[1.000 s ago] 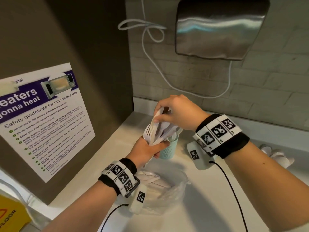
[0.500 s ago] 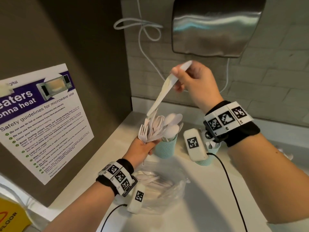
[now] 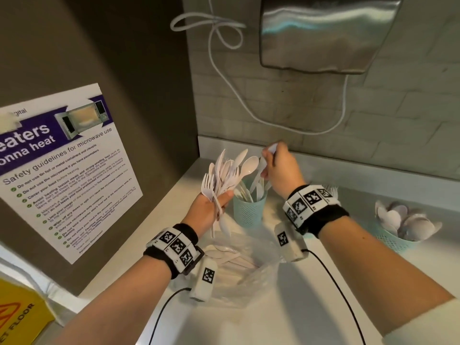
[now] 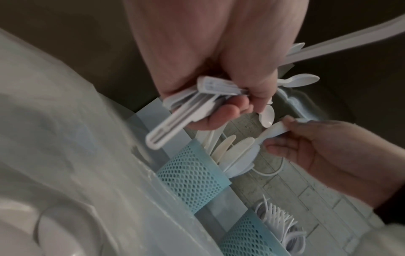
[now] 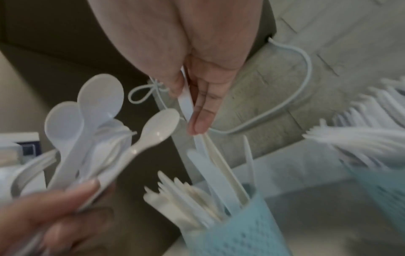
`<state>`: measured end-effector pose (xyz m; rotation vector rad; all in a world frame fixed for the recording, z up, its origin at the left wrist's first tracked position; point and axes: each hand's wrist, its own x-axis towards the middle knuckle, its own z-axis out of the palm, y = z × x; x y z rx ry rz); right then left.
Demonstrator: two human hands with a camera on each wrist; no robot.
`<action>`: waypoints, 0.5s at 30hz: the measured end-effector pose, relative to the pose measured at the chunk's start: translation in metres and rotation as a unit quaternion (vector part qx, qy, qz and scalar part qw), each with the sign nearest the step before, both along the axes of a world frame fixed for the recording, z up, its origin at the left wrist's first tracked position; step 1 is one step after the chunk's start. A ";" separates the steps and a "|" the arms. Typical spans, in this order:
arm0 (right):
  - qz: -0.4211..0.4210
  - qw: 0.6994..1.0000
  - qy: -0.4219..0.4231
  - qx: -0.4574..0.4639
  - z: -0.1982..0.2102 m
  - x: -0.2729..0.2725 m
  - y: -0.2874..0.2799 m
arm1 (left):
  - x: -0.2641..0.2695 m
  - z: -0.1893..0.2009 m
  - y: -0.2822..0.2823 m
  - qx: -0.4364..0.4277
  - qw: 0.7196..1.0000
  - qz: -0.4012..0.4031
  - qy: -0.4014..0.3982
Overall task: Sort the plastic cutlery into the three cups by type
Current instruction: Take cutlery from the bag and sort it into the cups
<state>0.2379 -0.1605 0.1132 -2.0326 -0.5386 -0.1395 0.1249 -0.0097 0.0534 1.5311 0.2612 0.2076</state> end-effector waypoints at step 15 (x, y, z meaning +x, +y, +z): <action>0.128 0.958 -0.198 -0.165 -0.027 -0.053 -0.010 | 0.024 0.016 -0.003 0.065 0.993 0.101 0.005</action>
